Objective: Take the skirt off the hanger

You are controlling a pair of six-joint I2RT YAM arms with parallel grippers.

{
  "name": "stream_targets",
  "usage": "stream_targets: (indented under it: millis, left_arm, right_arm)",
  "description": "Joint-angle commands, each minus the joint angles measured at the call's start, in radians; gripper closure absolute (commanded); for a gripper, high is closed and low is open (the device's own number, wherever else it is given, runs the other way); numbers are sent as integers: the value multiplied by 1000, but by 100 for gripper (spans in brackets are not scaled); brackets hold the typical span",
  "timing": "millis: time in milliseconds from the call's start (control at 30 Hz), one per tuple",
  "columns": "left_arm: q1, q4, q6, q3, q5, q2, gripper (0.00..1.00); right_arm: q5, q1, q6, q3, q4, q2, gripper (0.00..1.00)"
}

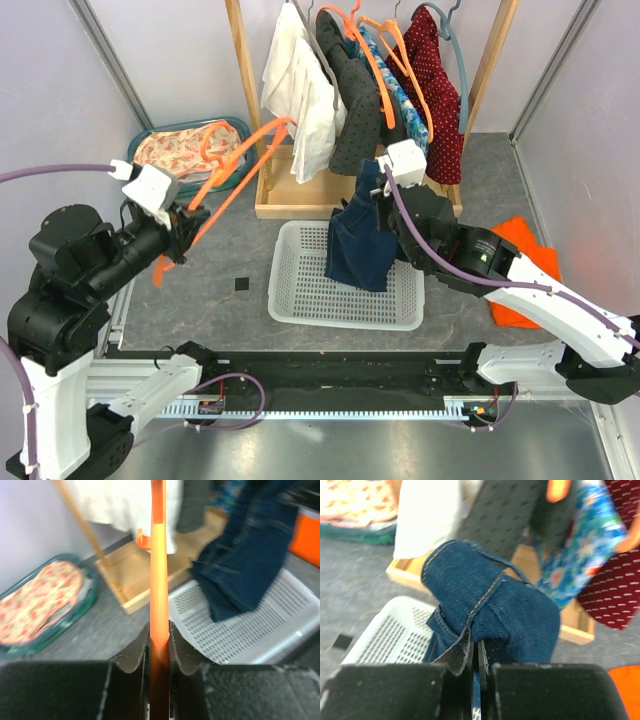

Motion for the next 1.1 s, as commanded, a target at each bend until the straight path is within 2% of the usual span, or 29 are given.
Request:
stream_targets:
  millis: [0, 67, 133, 233, 300, 333, 433, 467, 533, 567, 700, 1067]
  left_arm:
    - [0, 131, -102, 21, -228, 54, 98]
    - [-1, 138, -133, 53, -250, 109, 98]
    - [0, 160, -147, 72, -265, 143, 98]
    - [-1, 212, -156, 99, -268, 201, 98]
    - [-1, 224, -153, 127, -259, 245, 98]
    - [-1, 232, -150, 138, -256, 256, 98]
    - [0, 260, -144, 119, -256, 276, 98]
    - [-1, 266, -142, 107, -253, 278, 98]
    - [0, 281, -145, 70, -247, 265, 98]
    - [-1, 284, -144, 60, -244, 261, 98]
    - [-1, 287, -142, 35, -244, 246, 98]
    - [0, 286, -143, 30, -217, 226, 98]
  right_arm:
    - [-51, 76, 39, -30, -13, -8, 100]
    - [32, 171, 56, -39, -73, 23, 100]
    - [49, 223, 88, -82, -82, 51, 100]
    - [51, 330, 93, -142, -26, 54, 100]
    - [165, 473, 56, -142, 17, 36, 100]
    - [222, 565, 5, -119, 37, 33, 100]
    - [425, 726, -118, 19, 95, 31, 100]
    - [465, 758, -243, 48, 134, 34, 100]
    - [525, 805, -360, 118, 242, 39, 100]
    - [529, 806, -452, 144, 264, 43, 100]
    - [533, 809, -589, 214, 372, 52, 100]
    - [548, 678, -459, 19, 401, -84, 100]
